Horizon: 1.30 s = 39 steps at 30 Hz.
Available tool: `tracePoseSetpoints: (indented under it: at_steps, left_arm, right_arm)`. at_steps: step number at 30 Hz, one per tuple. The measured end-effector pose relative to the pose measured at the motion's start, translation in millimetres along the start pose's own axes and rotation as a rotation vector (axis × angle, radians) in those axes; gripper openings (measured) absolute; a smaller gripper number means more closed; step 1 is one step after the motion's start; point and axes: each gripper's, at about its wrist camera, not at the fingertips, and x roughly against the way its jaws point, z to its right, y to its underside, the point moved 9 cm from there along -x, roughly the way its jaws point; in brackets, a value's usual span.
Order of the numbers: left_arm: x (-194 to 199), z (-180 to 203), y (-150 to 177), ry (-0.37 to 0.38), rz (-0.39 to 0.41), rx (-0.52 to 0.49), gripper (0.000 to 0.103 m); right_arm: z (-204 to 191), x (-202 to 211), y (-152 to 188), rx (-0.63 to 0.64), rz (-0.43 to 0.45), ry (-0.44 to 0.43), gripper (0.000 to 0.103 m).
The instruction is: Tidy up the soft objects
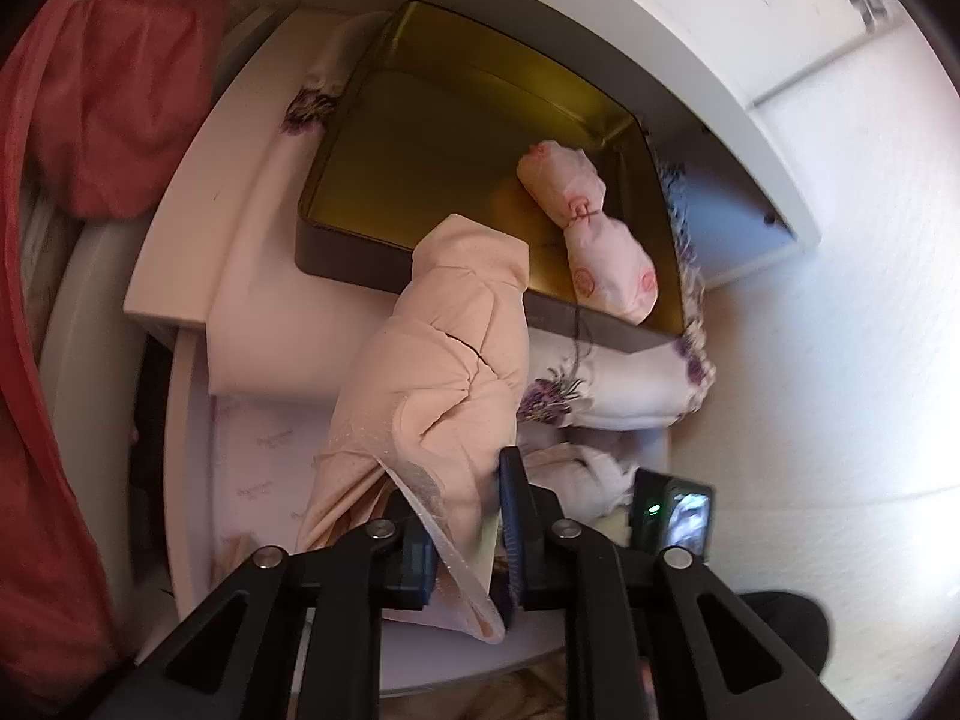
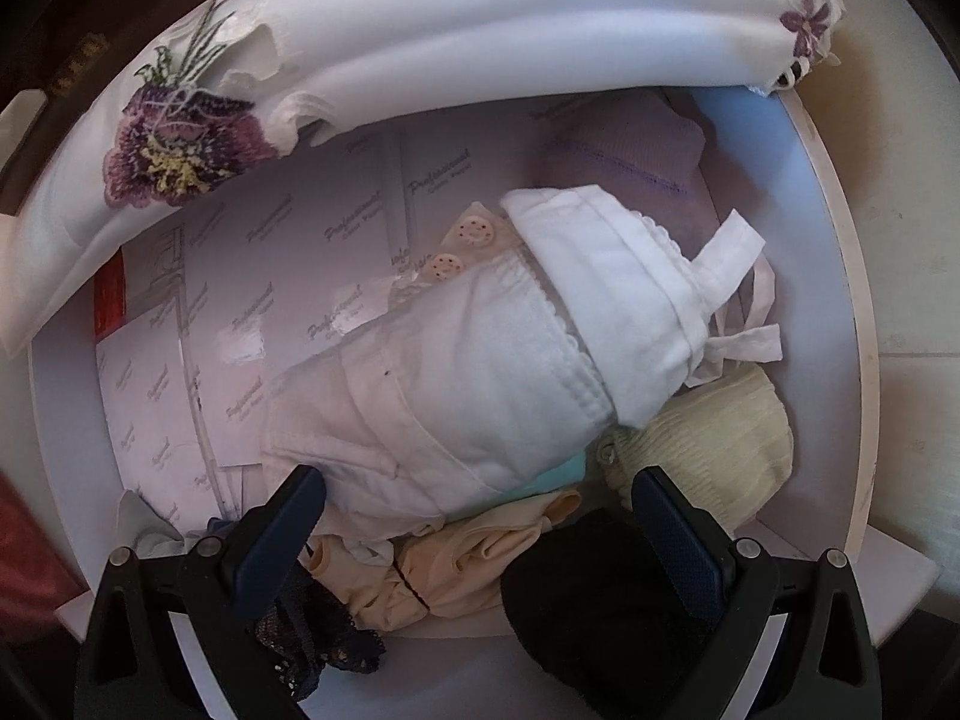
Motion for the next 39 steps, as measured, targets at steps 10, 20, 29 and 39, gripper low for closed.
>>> tracePoseSetpoints:
  at_steps: [10, 20, 29, 39]
  left_arm:
    - [-17.6, -4.2, 48.0, -0.061, -0.03, -0.092, 0.013]
    - [-78.3, -31.7, 85.7, -0.202, -0.214, -0.209, 0.053]
    - [-90.8, -40.5, 75.9, -0.272, -0.329, -0.369, 0.083]
    - [-115.8, -54.9, 108.3, -0.305, -0.462, -0.444, 0.078]
  right_arm:
    - [0.9, -0.6, 2.5, -0.009, 0.002, 0.003, 0.103]
    - [9.8, 0.1, 2.8, -0.008, -0.002, -0.001, 0.103]
    - [7.6, -1.2, 0.1, -0.02, -0.01, -0.017, 0.103]
    - [-0.3, 1.2, -4.1, -0.009, -0.012, -0.008, 0.103]
